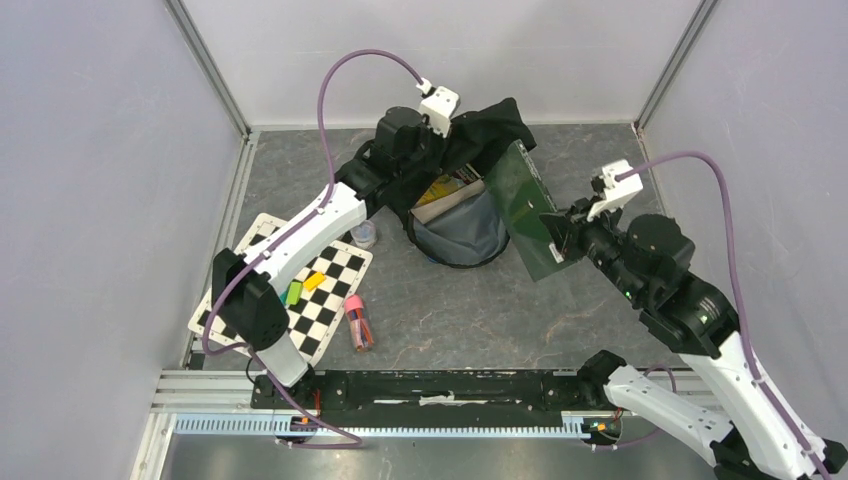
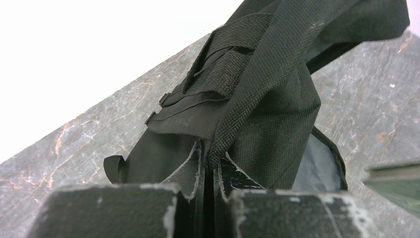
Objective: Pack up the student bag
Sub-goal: Place the book in the student bag.
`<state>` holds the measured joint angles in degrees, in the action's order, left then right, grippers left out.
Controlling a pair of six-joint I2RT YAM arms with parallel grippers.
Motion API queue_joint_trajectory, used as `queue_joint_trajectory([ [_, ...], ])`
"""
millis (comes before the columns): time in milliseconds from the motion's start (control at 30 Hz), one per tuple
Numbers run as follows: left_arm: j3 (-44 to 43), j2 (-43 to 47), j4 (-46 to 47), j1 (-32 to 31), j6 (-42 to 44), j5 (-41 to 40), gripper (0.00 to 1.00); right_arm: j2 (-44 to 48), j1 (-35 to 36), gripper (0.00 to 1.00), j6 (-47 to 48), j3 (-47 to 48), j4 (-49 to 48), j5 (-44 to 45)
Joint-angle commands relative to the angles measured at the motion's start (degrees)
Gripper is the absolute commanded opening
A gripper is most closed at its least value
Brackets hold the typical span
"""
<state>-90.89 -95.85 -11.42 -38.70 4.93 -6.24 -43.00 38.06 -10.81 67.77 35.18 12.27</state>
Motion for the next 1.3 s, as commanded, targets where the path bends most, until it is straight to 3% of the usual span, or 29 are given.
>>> queue_joint_trajectory([
  [0,-2.5,2.6,1.8,2.9,-6.9,3.9,0.02,4.5,-0.2,0.00,-9.2,-4.2,-5.4,-3.0],
  [200,0.8,6.8,5.4,4.6,-12.6,13.3,0.02,9.4,-0.2,0.00,-21.9,-17.0,-11.6,-4.3],
  [500,6.6,10.9,8.0,6.3,-12.3,20.3,0.02,8.6,-0.2,0.00,-43.0,-29.5,-29.7,0.2],
  [933,11.9,14.1,13.4,6.9,-13.4,25.0,0.02,2.6,-0.2,0.00,-62.1,-35.3,-43.7,12.4],
  [1267,15.3,16.3,15.2,7.0,-13.3,26.0,0.02,-6.3,-0.3,0.00,-71.6,-32.3,-44.9,18.8],
])
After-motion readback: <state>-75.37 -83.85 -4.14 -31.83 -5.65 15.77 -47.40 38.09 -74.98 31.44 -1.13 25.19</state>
